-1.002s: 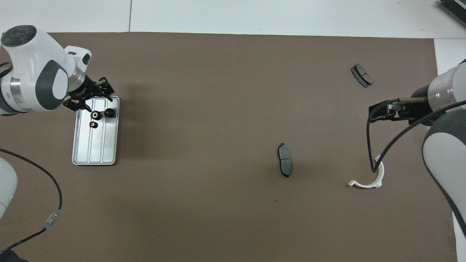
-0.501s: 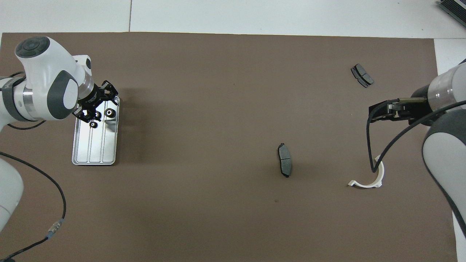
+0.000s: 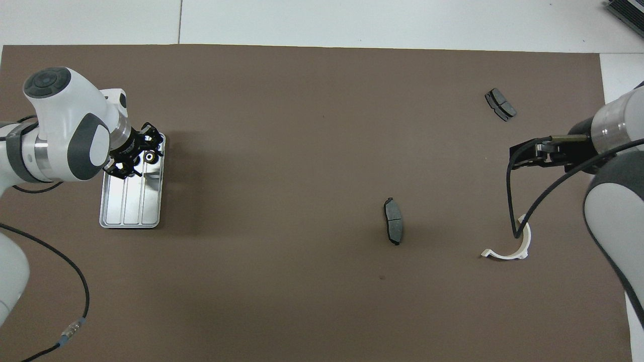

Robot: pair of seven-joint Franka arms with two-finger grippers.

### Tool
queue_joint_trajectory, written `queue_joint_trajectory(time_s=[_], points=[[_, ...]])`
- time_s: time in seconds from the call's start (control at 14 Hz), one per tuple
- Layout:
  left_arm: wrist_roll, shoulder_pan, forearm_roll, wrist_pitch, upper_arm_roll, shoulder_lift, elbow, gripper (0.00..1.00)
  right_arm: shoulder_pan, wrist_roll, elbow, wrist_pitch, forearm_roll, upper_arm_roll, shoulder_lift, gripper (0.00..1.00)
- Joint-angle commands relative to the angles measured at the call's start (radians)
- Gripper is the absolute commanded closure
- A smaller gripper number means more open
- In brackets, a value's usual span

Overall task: Place bearing gear from tray to pile
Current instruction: 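Lift the gear with the left gripper and carry it toward mid-table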

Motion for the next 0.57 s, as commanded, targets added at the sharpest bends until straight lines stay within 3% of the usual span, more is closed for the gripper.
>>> queue_joint_trajectory(time_s=[0.0,0.21,0.5], points=[[-0.046,-0.007,0.001,0.054,0.004,-0.029,-0.055,0.43,-0.007,0.005,-0.023,0.005,0.018,0.004,-0.021,0.0],[-0.053,-0.007,0.001,0.073,0.004,-0.023,-0.058,0.55,-0.007,0.005,-0.023,0.005,0.018,0.004,-0.022,0.0],[-0.052,-0.009,0.001,0.074,0.004,-0.021,-0.055,0.8,-0.007,0.005,-0.023,0.005,0.018,0.004,-0.021,0.0]])
